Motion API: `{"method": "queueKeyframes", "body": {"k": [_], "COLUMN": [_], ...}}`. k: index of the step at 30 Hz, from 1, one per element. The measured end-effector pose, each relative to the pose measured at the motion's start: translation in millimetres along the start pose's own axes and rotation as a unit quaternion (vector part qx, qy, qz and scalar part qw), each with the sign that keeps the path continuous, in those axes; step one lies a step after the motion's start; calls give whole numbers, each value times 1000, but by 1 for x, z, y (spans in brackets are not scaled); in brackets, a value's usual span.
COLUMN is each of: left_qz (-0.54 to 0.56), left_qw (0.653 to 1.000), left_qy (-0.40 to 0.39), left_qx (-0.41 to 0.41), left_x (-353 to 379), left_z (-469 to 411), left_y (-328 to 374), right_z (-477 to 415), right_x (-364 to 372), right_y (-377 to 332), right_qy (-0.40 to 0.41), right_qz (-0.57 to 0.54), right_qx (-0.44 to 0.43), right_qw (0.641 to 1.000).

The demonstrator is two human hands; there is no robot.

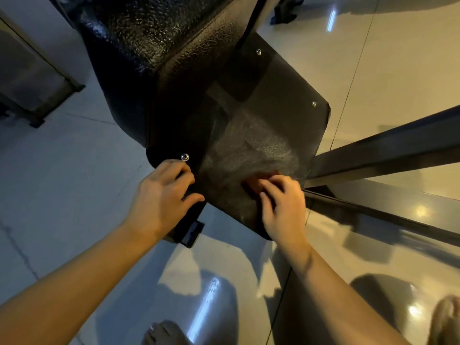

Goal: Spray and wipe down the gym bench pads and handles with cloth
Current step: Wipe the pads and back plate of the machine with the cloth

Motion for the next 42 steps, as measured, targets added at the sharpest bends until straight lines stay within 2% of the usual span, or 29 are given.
{"method": "queueKeyframes", "body": {"k": [1, 2, 5, 10, 15, 18, 22, 24, 27, 30, 32, 34, 37, 39, 42], "left_qz": [4, 7, 9, 12, 13, 5, -10, -2, -1, -13, -13, -10, -2, -4, -2], "left_qw": [1000, 1000, 1000, 1000, 1000, 1000, 1000, 1000, 1000, 1000, 1000, 1000, 1000, 1000, 1000], "left_qy": [-1, 1, -5, -8, -14, -20, -12, -10, -13, -14, -12, -12, -6, -4, 1], "left_qx": [0, -2, -2, -2, -2, 0, -6, -5, -4, -1, 0, -4, -5, 0, 5], "left_x": [0, 0, -1, -1, -2, -1, 0, 0, 1, 2, 3, 3, 3, 2, 3], "left_z": [0, 1, -1, -2, -3, -3, -4, -5, 0, -2, -3, 0, 2, 1, -1], "left_y": [-1, -1, -1, 0, 0, 0, -1, 0, 0, -2, -2, -2, 0, 1, -1], "right_z": [-1, 2, 15, 27, 87, 88, 43, 48, 83, 70, 45, 17, 2, 18, 43], "right_x": [-5, -5, -2, -20, -25, -24, -24, -27, -31, -31, -26, -21, -19, -20, -18], "right_y": [15, 18, 3, 46, 15, 20, 35, 31, 19, 26, 35, 47, 49, 27, 3], "right_qy": [14, 12, -14, 21, -53, -77, -27, -37, -85, -73, -35, -2, -3, -7, -33], "right_qz": [10, 12, 5, 27, 34, 52, 32, 40, 60, 56, 48, 58, 76, 64, 16], "right_qx": [69, 96, 34, 111, 14, -56, 8, 19, -40, -79, -31, 58, 142, 126, 59], "right_qw": [997, 995, 999, 993, 998, 994, 999, 998, 994, 993, 998, 997, 987, 990, 998]}}
Point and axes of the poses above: each hand's wrist, its own z-axis away from the middle knuckle, its own x-axis out of the palm, y = z × x, the point moved 7 cm from there along -z, towards the middle knuckle, and after that the axes turned 8 degrees about y, right-handed, at the moved point
